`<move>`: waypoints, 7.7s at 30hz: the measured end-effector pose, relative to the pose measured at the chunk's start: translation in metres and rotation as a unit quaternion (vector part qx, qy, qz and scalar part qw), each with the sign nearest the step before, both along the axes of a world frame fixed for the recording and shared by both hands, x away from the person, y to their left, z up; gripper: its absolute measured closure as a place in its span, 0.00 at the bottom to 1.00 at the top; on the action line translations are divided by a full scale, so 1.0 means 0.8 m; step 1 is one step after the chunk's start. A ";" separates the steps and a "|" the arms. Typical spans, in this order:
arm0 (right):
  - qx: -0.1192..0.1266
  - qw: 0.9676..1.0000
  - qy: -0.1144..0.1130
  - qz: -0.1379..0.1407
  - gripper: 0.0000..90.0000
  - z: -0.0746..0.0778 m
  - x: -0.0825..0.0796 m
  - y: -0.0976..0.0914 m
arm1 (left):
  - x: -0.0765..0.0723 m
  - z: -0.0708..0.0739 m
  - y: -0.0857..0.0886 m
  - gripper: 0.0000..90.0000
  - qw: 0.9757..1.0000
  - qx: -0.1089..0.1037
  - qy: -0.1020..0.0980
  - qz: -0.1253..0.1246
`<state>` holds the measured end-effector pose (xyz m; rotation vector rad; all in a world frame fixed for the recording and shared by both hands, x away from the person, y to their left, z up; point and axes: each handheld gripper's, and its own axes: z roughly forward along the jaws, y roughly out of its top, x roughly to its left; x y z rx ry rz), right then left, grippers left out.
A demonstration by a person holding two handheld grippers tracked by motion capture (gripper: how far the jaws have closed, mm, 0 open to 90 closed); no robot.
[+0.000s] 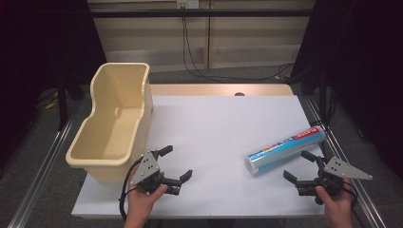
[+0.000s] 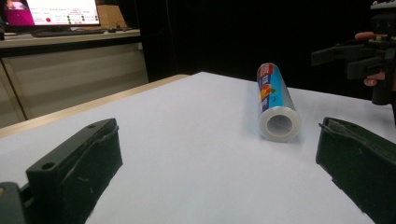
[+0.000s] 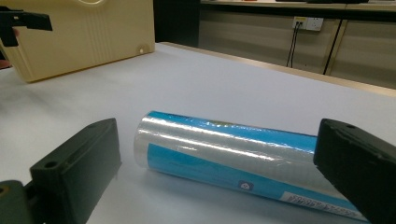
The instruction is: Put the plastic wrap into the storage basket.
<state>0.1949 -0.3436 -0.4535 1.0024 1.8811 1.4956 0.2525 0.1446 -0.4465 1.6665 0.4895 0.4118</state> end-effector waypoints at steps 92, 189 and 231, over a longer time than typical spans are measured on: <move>-0.001 1.000 -0.001 0.003 0.01 0.000 0.000 -0.002 | 0.062 -0.043 -0.266 0.05 0.981 0.123 0.111 -0.101; -0.017 1.000 0.004 0.013 0.01 -0.003 0.001 0.008 | -0.005 -0.031 0.023 0.35 0.959 0.222 0.160 -0.078; -0.011 1.000 0.002 0.012 0.01 -0.001 0.003 0.005 | 0.090 0.024 -0.149 0.19 0.913 0.312 0.240 -0.110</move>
